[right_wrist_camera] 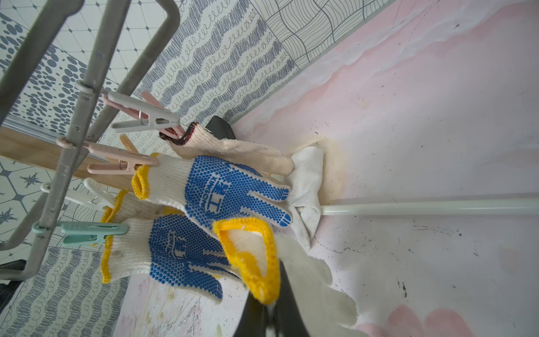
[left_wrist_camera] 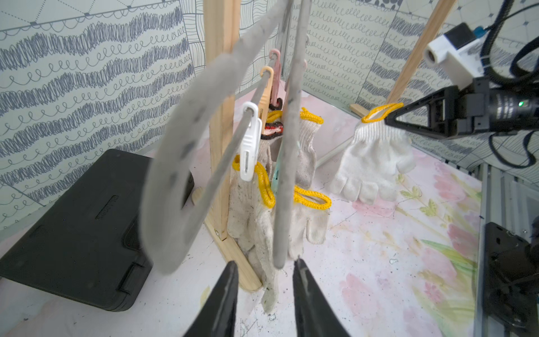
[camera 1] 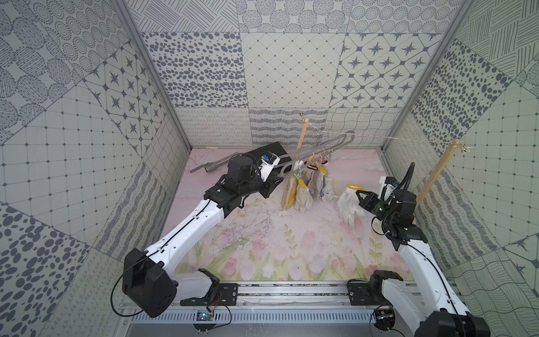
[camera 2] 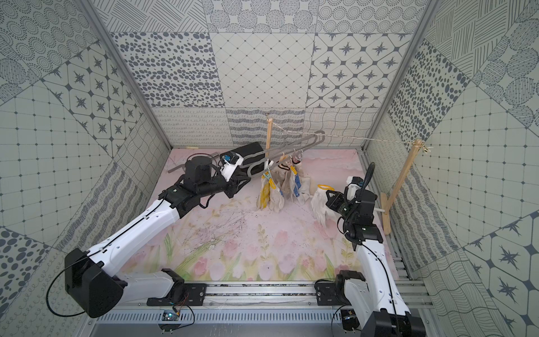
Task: Clip the gloves onto a hanger to dry
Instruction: Adjust the hanger on the clothesline.
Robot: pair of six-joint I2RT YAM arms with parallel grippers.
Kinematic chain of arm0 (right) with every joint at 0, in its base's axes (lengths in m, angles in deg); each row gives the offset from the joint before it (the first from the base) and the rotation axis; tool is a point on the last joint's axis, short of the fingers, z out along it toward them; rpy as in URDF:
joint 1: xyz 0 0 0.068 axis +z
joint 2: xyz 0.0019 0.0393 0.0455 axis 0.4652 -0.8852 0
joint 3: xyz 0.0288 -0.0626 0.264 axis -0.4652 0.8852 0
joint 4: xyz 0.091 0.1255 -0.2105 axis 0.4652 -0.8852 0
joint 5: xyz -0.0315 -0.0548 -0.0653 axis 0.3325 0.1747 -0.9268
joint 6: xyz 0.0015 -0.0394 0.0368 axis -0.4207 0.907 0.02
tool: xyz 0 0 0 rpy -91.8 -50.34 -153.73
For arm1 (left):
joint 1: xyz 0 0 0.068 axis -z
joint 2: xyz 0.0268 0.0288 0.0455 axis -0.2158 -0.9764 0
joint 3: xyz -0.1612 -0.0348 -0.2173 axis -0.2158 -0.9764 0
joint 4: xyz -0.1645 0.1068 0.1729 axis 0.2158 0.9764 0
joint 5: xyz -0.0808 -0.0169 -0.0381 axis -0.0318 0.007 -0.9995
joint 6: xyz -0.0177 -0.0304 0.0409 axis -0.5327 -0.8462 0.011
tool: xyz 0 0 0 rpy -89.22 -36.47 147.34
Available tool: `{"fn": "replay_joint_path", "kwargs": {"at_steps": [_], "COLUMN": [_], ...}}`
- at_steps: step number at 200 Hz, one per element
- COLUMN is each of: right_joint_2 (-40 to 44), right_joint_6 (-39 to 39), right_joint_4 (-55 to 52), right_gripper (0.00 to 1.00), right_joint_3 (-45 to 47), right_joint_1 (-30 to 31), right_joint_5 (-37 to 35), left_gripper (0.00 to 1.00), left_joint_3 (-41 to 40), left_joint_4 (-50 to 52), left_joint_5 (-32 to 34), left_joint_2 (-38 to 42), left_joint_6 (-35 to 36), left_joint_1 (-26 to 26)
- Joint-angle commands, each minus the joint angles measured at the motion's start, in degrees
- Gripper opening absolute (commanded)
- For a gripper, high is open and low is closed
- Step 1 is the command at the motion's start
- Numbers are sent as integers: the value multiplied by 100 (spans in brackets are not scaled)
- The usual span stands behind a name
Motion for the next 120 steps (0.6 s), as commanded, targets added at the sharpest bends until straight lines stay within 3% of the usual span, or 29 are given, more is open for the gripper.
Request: {"fn": "replay_joint_path", "kwargs": {"at_steps": [1, 21, 47, 79, 120], "right_joint_2": [-112, -90, 34, -9, 136], "right_joint_6": [158, 175, 231, 315, 317], "right_joint_4": [301, 298, 309, 147, 37], "right_gripper": [0, 0, 0, 0, 0], "right_joint_3": [-257, -244, -186, -305, -372], "right_joint_1": [95, 139, 137, 134, 139], "right_joint_5": [-13, -78, -226, -229, -326], "left_gripper": [65, 76, 75, 69, 68], "left_joint_3": [39, -117, -519, -391, -276], "left_joint_4": [78, -292, -961, -376, -277], "left_joint_5": [-347, -383, -350, 1235, 2539], "left_joint_2": [59, 158, 468, 758, 796], "left_joint_6": [-23, -490, -1462, -2352, -3337], "left_joint_1": [-104, -104, -38, 746, 1820]}}
